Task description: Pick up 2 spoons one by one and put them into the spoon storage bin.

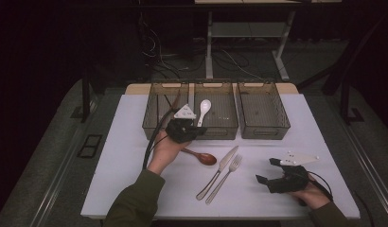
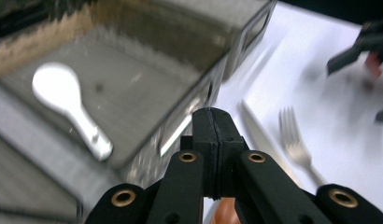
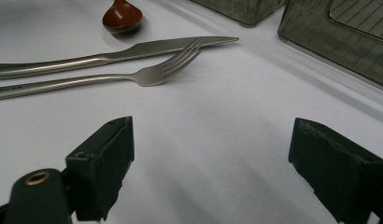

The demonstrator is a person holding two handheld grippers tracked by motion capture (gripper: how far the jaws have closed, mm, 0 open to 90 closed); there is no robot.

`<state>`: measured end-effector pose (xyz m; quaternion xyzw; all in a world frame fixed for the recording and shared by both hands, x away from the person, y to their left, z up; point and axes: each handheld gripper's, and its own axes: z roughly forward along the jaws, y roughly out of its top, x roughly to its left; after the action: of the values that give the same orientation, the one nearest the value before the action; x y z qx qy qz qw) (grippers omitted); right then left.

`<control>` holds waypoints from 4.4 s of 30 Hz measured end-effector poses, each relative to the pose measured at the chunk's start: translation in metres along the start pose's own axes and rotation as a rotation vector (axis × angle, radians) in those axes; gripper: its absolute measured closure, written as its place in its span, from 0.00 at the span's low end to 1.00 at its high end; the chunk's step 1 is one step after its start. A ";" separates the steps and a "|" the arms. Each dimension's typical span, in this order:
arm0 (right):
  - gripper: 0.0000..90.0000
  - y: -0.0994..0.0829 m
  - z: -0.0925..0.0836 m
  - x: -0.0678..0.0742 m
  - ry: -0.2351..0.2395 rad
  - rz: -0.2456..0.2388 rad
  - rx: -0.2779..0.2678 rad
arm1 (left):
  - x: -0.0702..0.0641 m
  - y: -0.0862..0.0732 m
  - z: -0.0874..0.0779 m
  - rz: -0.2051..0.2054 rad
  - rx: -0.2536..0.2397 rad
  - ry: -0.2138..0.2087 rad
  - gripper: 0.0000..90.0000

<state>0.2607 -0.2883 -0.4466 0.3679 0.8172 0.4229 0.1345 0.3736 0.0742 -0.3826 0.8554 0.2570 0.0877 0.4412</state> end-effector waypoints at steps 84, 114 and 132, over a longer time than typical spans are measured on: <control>0.16 -0.001 0.002 0.001 -0.008 -0.012 0.015 | -0.008 -0.046 0.022 -0.087 0.065 -0.091 0.51; 0.16 -0.002 0.001 0.001 -0.012 -0.028 0.015 | -0.039 -0.047 0.044 0.089 0.211 -0.090 0.69; 0.16 -0.002 0.001 0.001 -0.012 -0.030 0.020 | -0.045 -0.041 0.044 0.118 0.226 -0.104 0.88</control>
<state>0.2593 -0.2875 -0.4481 0.3593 0.8259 0.4105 0.1422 0.3371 0.0391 -0.4379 0.9166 0.1913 0.0395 0.3488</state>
